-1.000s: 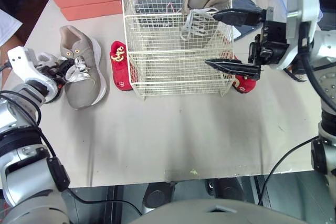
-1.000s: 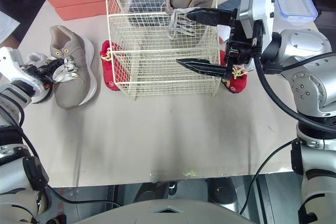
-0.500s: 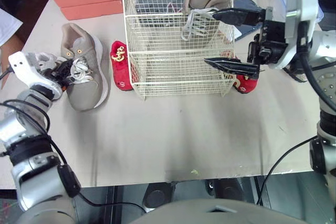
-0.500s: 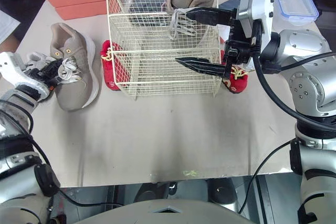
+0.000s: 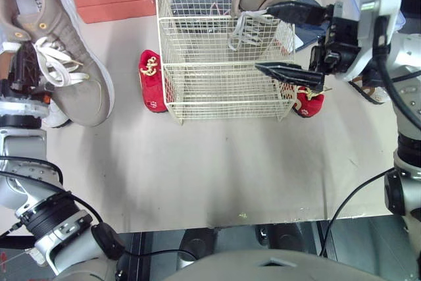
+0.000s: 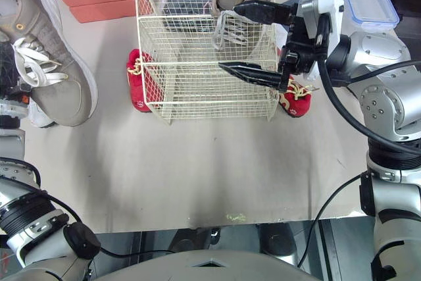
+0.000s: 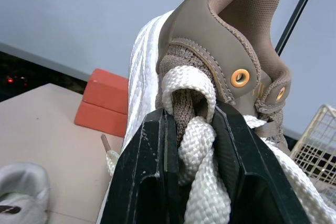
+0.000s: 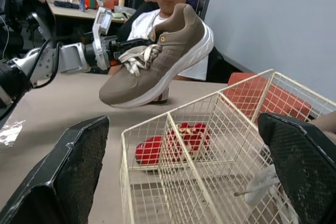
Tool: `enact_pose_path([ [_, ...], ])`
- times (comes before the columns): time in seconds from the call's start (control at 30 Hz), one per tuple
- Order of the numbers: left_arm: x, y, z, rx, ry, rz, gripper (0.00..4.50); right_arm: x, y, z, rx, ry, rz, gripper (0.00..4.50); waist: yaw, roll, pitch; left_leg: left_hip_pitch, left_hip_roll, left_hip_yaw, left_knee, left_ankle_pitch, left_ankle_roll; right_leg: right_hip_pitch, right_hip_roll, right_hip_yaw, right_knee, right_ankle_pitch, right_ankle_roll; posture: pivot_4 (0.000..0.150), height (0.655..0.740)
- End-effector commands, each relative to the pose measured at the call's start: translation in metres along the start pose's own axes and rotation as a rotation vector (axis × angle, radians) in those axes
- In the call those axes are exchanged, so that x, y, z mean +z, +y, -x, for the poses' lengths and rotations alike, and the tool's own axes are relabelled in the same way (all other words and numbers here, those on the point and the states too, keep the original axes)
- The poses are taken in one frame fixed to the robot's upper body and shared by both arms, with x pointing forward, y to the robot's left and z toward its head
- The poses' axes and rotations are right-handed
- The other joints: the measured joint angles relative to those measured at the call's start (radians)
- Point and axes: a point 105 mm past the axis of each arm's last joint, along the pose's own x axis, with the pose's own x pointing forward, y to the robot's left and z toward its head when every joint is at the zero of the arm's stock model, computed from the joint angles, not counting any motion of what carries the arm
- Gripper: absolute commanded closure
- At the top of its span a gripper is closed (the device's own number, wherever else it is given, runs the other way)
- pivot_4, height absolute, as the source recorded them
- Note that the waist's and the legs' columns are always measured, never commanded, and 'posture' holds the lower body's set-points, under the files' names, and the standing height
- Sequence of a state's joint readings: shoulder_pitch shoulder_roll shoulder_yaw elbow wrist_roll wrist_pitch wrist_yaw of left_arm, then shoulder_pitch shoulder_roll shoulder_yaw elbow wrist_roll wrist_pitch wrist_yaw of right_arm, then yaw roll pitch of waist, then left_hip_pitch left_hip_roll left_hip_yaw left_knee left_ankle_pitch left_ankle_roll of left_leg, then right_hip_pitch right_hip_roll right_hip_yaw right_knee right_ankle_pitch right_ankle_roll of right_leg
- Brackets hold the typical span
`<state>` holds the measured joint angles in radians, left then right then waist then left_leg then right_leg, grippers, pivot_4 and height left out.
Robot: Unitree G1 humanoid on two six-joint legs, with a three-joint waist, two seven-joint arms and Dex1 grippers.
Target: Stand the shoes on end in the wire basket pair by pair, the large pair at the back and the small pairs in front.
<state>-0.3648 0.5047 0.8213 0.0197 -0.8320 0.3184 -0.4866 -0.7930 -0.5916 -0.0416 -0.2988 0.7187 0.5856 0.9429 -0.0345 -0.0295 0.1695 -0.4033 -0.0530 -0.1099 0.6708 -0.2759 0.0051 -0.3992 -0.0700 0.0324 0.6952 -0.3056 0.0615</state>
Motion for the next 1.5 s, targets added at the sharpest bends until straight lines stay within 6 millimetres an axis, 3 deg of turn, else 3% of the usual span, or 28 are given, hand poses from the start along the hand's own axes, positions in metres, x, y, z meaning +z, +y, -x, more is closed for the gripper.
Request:
enact_pose_path([
  [0.03,0.052,-0.062,-0.021,-0.248,-0.209,0.004,3.87,0.023,-0.006,0.001,-0.037,-0.100,0.003,0.00,0.000,-0.002,0.000,-0.001,0.000,-0.002,0.001,0.000,0.000,0.000,0.000,-0.002,0.000,0.000,0.000,0.150,0.7400],
  [0.13,0.057,-0.108,-0.032,-0.425,-0.225,0.068,3.87,0.025,-0.017,-0.001,-0.121,-0.192,-0.112,0.00,-0.002,-0.002,0.000,-0.004,-0.001,-0.004,0.003,0.000,0.000,-0.001,-0.001,-0.005,-0.001,0.000,0.000,0.150,0.7400],
  [0.27,0.059,-0.155,-0.037,-0.614,-0.213,0.136,3.87,0.017,-0.026,-0.008,-0.203,-0.210,-0.231,0.00,-0.006,-0.002,0.000,-0.005,-0.001,-0.004,0.003,0.000,0.000,-0.001,-0.001,-0.006,-0.001,0.000,0.000,0.150,0.7400],
  [0.43,0.059,-0.189,-0.040,-0.750,-0.204,0.172,3.87,0.032,-0.024,-0.030,-0.200,-0.285,-0.324,0.00,-0.030,-0.001,0.000,-0.006,-0.001,-0.004,0.002,0.001,-0.001,-0.004,0.000,-0.005,0.001,0.000,0.000,0.150,0.7400],
  [0.57,0.045,-0.214,-0.036,-0.839,-0.154,0.182,3.87,0.030,-0.030,-0.043,-0.233,-0.282,-0.358,0.00,-0.036,-0.001,0.000,-0.008,-0.001,-0.005,0.002,0.002,-0.004,-0.007,0.000,-0.005,0.002,0.000,0.000,0.150,0.7400],
  [0.83,0.010,-0.237,-0.034,-0.862,-0.097,0.109,3.87,0.030,-0.025,-0.056,-0.204,-0.307,-0.426,0.00,-0.036,0.000,0.000,-0.010,-0.002,-0.005,0.003,0.002,-0.004,-0.008,0.000,-0.006,0.002,0.000,0.000,0.150,0.7400],
  [1.1,-0.015,-0.249,-0.029,-0.891,-0.069,0.010,3.87,0.026,-0.020,-0.051,-0.156,-0.320,-0.500,0.00,-0.035,0.000,0.000,-0.011,-0.002,-0.005,0.003,0.002,-0.004,-0.008,0.000,-0.006,0.002,0.000,0.000,0.150,0.7400],
  [1.27,-0.010,-0.241,-0.041,-0.809,-0.136,0.013,3.87,0.017,-0.015,-0.040,-0.099,-0.279,-0.491,0.00,-0.033,0.000,0.000,-0.011,-0.002,-0.005,0.003,0.002,-0.003,-0.008,0.000,-0.006,0.002,0.000,0.000,0.150,0.7400],
  [1.5,-0.010,-0.244,-0.041,-0.820,-0.140,0.017,3.87,0.015,-0.014,-0.030,-0.080,-0.265,-0.463,0.00,-0.037,0.000,0.000,-0.011,-0.002,-0.005,0.003,0.002,-0.003,-0.009,0.000,-0.005,0.002,0.000,0.000,0.150,0.7400],
])
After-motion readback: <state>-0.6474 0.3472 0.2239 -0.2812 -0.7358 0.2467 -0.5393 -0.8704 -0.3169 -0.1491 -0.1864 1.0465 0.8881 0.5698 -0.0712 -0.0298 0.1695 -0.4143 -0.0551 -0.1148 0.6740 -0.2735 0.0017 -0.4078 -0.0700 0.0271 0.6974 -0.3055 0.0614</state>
